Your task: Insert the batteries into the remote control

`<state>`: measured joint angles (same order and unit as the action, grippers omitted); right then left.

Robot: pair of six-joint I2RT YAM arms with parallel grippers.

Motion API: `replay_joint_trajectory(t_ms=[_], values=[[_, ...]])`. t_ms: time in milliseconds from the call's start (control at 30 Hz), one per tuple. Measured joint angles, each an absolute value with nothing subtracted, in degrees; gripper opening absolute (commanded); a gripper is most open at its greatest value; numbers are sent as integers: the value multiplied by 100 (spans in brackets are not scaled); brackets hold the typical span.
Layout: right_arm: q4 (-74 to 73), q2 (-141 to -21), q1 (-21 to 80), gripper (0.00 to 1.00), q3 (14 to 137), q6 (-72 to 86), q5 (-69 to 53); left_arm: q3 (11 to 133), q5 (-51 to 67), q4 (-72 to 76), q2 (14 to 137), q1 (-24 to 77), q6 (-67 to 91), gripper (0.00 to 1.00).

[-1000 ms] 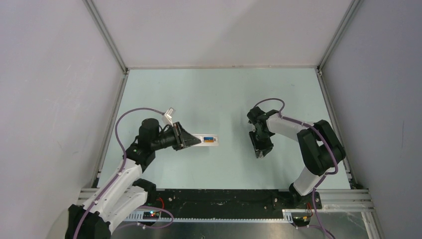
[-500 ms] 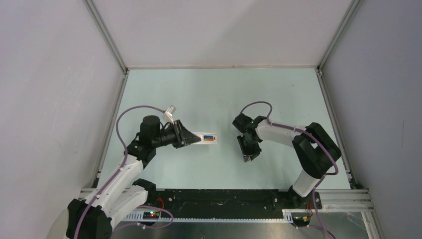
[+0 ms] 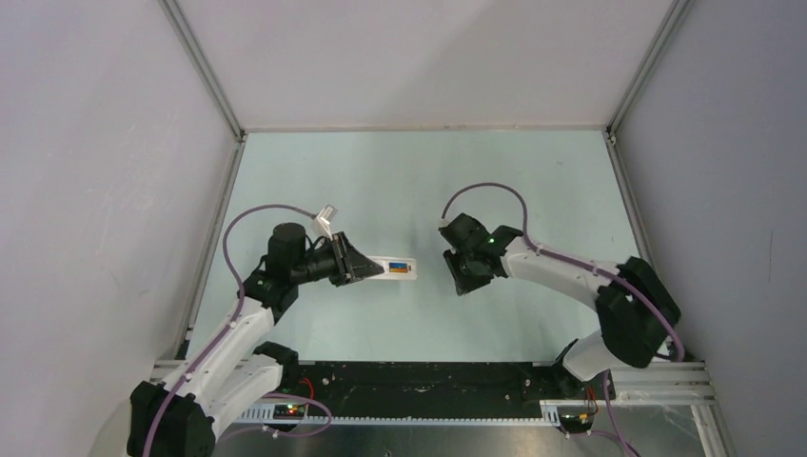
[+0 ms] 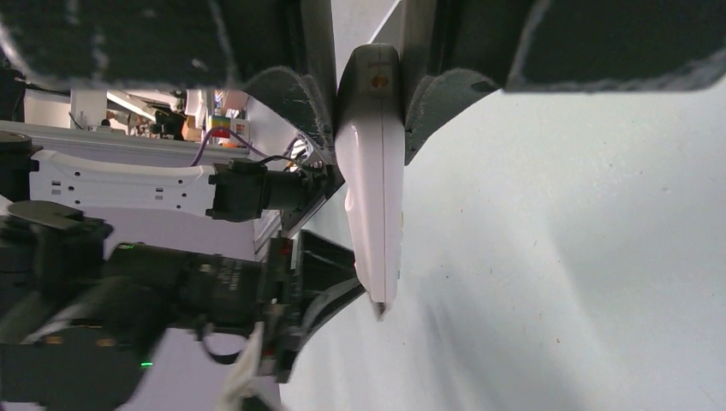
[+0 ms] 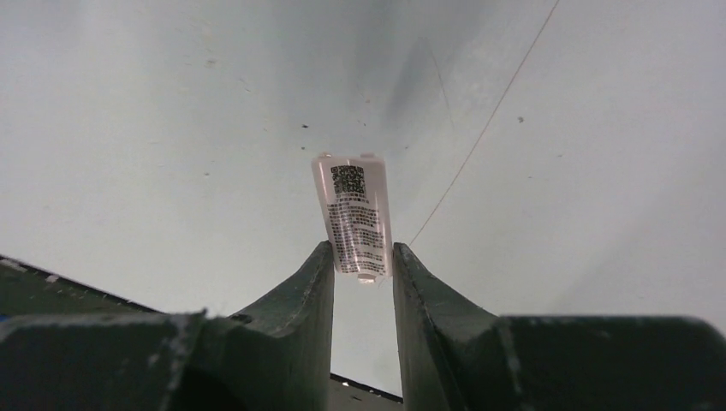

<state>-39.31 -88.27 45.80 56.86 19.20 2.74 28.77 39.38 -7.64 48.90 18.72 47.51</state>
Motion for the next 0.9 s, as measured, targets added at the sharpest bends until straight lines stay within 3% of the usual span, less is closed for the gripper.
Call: replay_joint_trajectory(t_ms=[200, 500, 900], values=[[-3830, -7933, 4657, 30, 5767, 1149, 342, 2858, 4001, -768, 4829, 1870, 4748, 0], [-3747, -6689, 5760, 31, 5817, -333, 252, 2749, 4491, -773, 4864, 1890, 4644, 0], [-4453, -6943, 6825, 31, 6528, -1087, 257, 2703, 4971, -762, 5306, 2731, 4357, 0]])
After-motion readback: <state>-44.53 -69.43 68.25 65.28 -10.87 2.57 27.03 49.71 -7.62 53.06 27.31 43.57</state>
